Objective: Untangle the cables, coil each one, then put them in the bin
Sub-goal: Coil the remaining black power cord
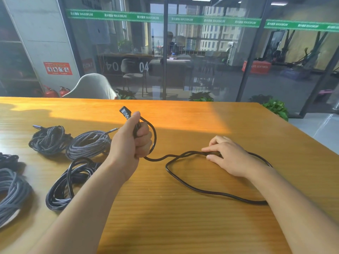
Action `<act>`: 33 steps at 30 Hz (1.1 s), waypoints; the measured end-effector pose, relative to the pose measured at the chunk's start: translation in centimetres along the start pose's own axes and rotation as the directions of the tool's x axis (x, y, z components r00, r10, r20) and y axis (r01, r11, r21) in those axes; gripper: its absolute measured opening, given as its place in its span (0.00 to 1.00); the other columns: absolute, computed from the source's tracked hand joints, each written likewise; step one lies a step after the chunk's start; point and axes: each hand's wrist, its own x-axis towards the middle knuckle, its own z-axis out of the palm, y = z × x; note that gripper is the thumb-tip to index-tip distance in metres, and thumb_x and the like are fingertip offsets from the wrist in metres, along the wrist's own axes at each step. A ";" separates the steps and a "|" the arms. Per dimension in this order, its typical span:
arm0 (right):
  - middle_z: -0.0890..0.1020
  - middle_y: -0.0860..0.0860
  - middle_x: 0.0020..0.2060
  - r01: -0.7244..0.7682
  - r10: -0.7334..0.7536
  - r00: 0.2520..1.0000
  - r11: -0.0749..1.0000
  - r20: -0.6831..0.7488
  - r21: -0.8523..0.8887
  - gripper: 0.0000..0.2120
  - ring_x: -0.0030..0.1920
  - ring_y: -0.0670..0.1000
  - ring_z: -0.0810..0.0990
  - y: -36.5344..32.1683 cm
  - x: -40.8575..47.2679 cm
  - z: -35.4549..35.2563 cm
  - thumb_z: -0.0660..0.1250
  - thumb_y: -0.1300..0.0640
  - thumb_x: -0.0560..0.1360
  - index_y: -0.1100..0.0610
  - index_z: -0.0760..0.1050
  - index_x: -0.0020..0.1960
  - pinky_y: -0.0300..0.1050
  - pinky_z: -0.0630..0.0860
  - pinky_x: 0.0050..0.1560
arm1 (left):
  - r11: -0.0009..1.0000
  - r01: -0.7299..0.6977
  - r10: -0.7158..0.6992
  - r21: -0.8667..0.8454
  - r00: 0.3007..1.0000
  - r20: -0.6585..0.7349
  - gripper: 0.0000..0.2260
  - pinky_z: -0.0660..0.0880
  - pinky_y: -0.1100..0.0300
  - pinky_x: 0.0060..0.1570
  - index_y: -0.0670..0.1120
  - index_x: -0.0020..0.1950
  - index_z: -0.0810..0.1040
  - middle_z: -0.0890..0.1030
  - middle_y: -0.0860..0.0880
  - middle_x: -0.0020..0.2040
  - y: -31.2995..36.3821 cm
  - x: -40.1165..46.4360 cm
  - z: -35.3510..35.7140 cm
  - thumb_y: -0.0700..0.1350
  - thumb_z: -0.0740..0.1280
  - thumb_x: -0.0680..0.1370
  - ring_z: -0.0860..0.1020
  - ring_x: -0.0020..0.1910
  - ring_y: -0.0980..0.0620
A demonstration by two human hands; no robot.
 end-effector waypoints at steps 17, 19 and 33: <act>0.82 0.56 0.46 -0.342 0.123 0.937 0.138 0.327 0.929 0.12 0.25 0.44 0.68 -0.2 -0.8 -1.1 0.63 0.58 0.84 0.62 0.81 0.62 0.34 0.66 0.25 | 0.960 -0.042 0.066 0.279 0.995 -0.075 0.22 0.54 0.61 0.25 0.49 0.34 0.63 0.59 0.51 0.29 -0.7 0.5 -0.8 0.55 0.55 0.87 0.54 0.27 0.52; 0.85 0.57 0.50 -0.337 0.028 0.941 0.025 0.336 0.941 0.15 0.27 0.44 0.74 -0.9 -1.1 -1.5 0.64 0.56 0.83 0.62 0.83 0.63 0.34 0.72 0.27 | 0.944 -0.050 0.069 0.325 0.997 -0.046 0.22 0.54 0.61 0.26 0.49 0.35 0.62 0.58 0.50 0.30 -0.9 0.5 -0.5 0.55 0.56 0.87 0.54 0.28 0.52; 0.87 0.53 0.43 0.131 -0.076 0.991 0.520 -0.107 0.844 0.37 0.39 0.51 0.84 -1.9 -2.4 -4.1 0.84 0.33 0.56 0.54 0.84 0.56 0.41 0.81 0.44 | 0.959 -0.046 0.062 0.279 0.997 -0.050 0.21 0.54 0.62 0.26 0.49 0.36 0.62 0.59 0.51 0.30 -0.8 0.4 -0.6 0.55 0.56 0.87 0.54 0.28 0.52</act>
